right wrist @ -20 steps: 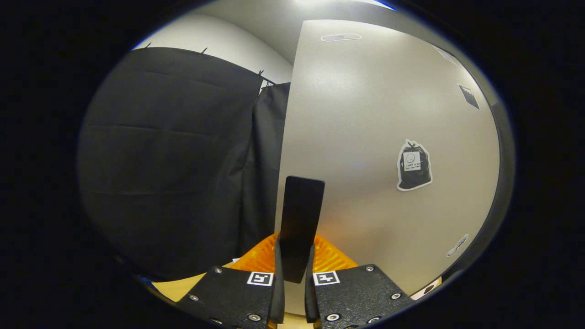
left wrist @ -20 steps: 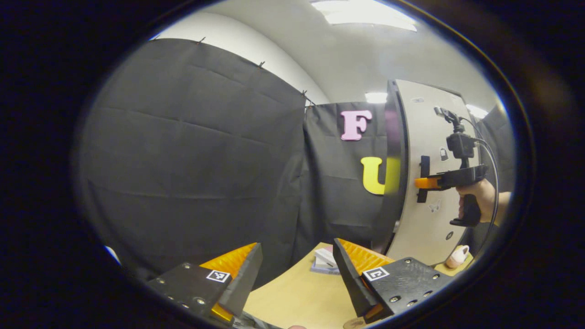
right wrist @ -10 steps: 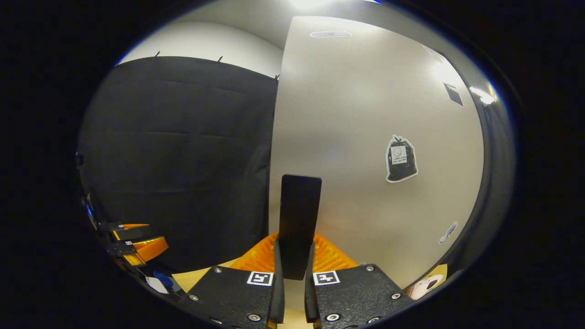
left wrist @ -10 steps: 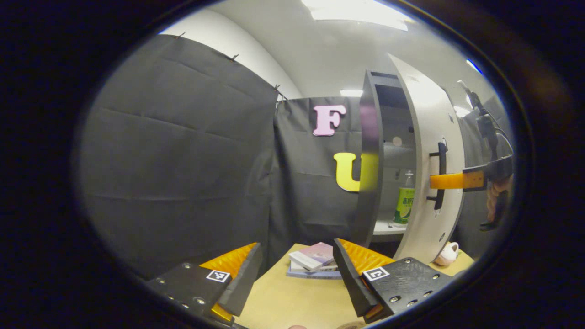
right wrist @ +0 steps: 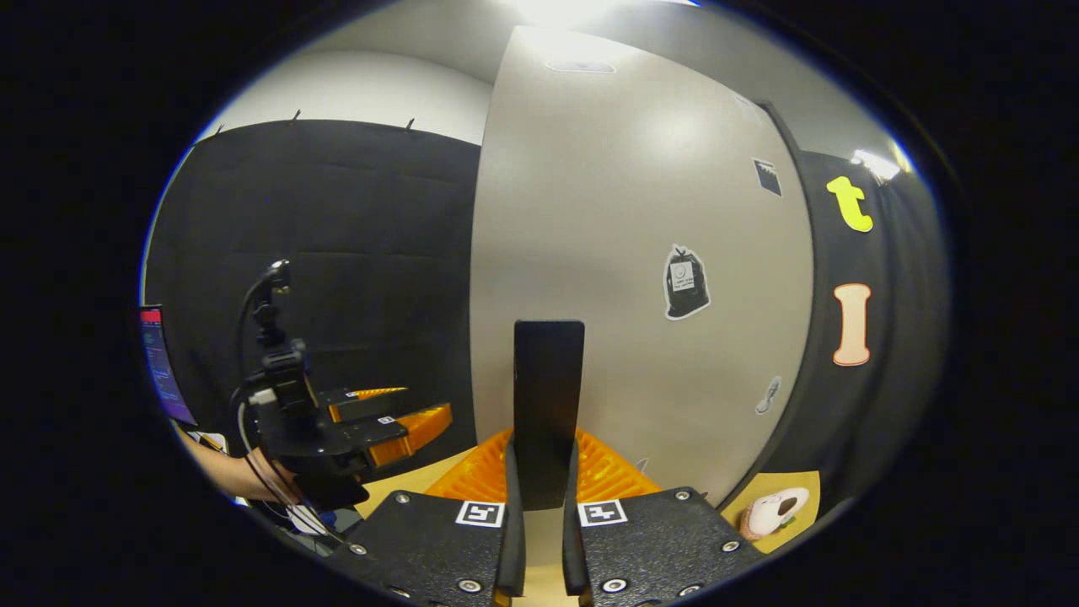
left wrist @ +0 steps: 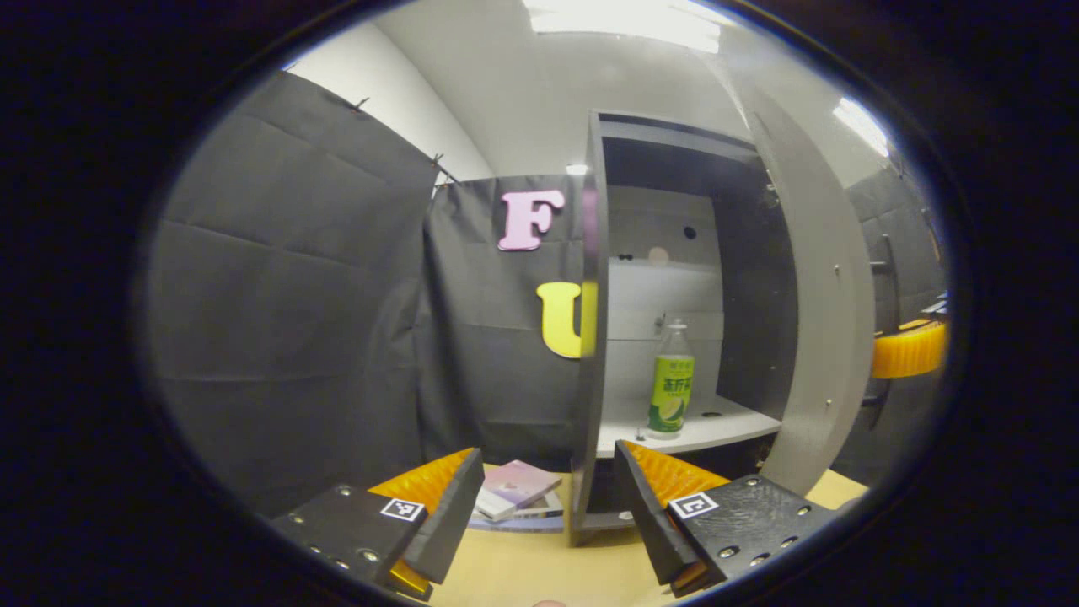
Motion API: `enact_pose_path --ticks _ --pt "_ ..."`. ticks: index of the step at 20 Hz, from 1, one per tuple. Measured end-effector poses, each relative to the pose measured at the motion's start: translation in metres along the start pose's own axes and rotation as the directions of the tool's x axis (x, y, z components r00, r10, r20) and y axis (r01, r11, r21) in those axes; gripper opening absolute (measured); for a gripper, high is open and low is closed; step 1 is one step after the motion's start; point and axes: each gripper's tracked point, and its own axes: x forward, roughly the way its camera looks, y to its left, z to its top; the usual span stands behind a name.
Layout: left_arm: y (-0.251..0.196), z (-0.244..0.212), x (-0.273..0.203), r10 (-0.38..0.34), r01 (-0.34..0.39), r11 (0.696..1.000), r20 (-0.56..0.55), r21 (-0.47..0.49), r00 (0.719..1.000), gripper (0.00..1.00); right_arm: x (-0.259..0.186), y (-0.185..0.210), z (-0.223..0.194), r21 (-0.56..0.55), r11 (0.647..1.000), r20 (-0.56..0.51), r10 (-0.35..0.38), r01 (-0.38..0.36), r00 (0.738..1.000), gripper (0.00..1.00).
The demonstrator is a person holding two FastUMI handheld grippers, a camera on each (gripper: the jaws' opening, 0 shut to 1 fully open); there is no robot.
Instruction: Open the cabinet door with the right hand, grasp the bottle in the cabinet with the left hand and place it on the coaster, then close the cabinet door with the right hand.
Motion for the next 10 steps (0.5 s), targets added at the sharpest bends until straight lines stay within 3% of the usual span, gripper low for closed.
enact_pose_path --ticks 10 --pt "-0.147 0.006 0.116 -0.211 0.21 0.975 0.01 0.075 0.977 0.89 -0.023 -0.021 -0.001 0.028 0.994 0.006 -0.107 0.107 0.994 0.17"
